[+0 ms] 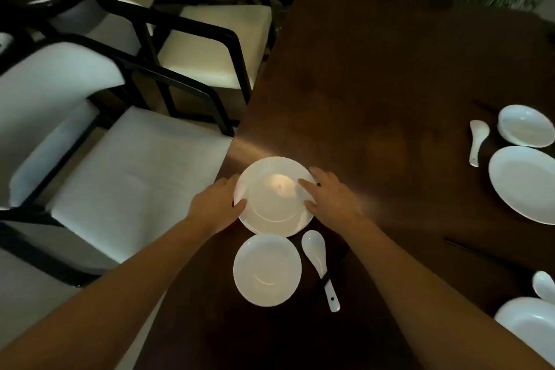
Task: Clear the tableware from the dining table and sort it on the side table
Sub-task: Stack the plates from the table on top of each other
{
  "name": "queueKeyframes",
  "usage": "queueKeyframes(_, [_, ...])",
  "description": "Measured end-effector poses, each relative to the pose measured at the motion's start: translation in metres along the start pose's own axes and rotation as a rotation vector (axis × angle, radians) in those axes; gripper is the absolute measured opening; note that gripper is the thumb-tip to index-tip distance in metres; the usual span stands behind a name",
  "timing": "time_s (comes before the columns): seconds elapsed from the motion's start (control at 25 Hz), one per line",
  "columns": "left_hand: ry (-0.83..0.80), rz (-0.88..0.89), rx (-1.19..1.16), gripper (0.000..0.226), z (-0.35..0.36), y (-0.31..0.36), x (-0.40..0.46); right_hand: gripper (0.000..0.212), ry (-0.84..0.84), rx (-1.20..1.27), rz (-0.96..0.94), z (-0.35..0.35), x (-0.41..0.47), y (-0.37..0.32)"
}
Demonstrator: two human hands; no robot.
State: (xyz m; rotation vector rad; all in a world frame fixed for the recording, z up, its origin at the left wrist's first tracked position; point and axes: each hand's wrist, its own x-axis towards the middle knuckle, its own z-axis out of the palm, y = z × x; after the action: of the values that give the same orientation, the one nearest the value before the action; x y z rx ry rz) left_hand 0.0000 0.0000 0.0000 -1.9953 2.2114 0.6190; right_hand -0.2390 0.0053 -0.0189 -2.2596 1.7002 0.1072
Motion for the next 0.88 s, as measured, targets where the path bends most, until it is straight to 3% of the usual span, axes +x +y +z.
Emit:
queueKeyframes(0.12, [-0.032, -0.138, -0.241, 0.045, 0.011, 0.002, 0.012, 0.048, -0.089, 0.227, 0.089, 0.005, 0.005, 0.004])
queueKeyframes(0.28, [-0.012, -0.27, -0.426, 0.042, 0.018, 0.009, 0.024, 0.041, -0.073, 0.476, 0.151, 0.01, 0.014, 0.004])
queueKeyframes(0.48, [0.016, -0.269, -0.567, 0.038, 0.009, 0.024, 0.035, 0.045, 0.07, 0.638, 0.282, 0.003, 0.012, 0.017])
queueKeyframes(0.6, [0.023, -0.242, -0.76, 0.034, -0.006, 0.057, 0.047, 0.054, 0.211, 0.806, 0.443, -0.019, 0.006, 0.05])
queueKeyframes(0.68, [-0.026, -0.205, -0.905, 0.035, -0.011, 0.087, 0.055, 0.049, 0.268, 0.904, 0.55, -0.034, -0.005, 0.081])
queueKeyframes(0.88, [-0.165, -0.176, -1.062, 0.042, 0.007, 0.179, 0.059, 0.034, 0.318, 0.835, 0.647, -0.048, -0.058, 0.161])
